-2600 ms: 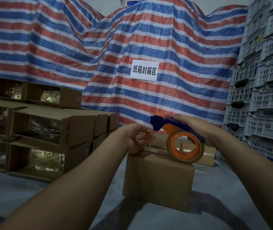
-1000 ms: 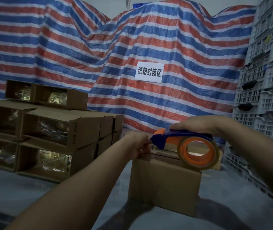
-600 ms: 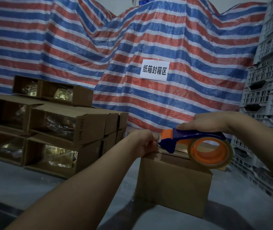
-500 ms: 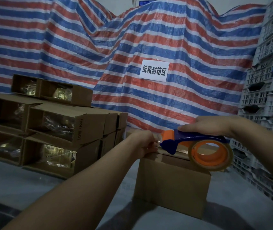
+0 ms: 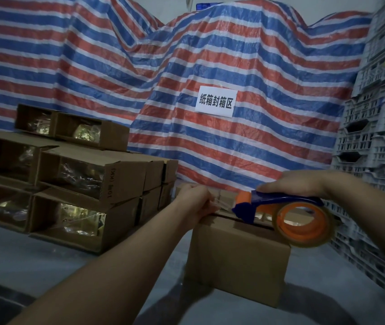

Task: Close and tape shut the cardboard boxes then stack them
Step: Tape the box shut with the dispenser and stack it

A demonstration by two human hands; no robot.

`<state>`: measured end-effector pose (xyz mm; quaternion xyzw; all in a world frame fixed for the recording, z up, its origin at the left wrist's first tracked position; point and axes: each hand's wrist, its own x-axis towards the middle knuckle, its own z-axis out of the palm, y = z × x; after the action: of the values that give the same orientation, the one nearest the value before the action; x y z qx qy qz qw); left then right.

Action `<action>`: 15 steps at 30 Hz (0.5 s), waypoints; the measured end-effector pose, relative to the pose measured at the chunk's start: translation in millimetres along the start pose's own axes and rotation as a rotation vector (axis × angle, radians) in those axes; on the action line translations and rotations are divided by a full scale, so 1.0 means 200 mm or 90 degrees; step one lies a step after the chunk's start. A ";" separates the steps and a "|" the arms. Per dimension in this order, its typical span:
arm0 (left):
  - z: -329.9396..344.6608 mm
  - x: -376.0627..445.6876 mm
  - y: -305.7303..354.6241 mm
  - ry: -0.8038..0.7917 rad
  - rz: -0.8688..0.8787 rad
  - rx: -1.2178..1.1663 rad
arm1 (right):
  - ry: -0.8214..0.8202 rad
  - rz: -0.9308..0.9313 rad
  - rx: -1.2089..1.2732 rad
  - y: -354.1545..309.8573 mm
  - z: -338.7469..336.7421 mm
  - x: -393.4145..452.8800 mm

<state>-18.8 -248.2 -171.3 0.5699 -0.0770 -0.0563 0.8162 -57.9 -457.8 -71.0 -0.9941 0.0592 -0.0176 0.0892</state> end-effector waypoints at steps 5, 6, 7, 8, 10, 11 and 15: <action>0.01 0.00 0.01 0.048 0.159 0.284 | -0.007 0.026 -0.038 -0.03 0.00 0.01; 0.01 0.00 0.02 0.053 0.196 0.358 | -0.003 0.025 -0.037 -0.03 0.00 0.01; 0.01 0.00 0.03 0.058 0.208 0.427 | -0.002 0.024 -0.033 -0.03 0.00 0.01; 0.01 0.00 0.04 0.065 0.210 0.492 | -0.002 0.023 -0.028 -0.02 0.00 0.02; 0.02 0.01 0.05 0.079 0.173 0.625 | -0.008 0.030 -0.023 -0.02 0.01 0.02; 0.02 0.01 0.05 0.075 0.150 0.666 | -0.012 0.033 -0.024 -0.02 0.01 0.03; 0.04 0.00 0.10 0.023 0.107 0.681 | -0.018 0.026 -0.040 -0.04 0.01 0.03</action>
<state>-20.7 -247.9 -150.6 0.8987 -0.1262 0.0659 0.4148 -50.1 -451.3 -71.2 -0.9951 0.0789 0.0005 0.0595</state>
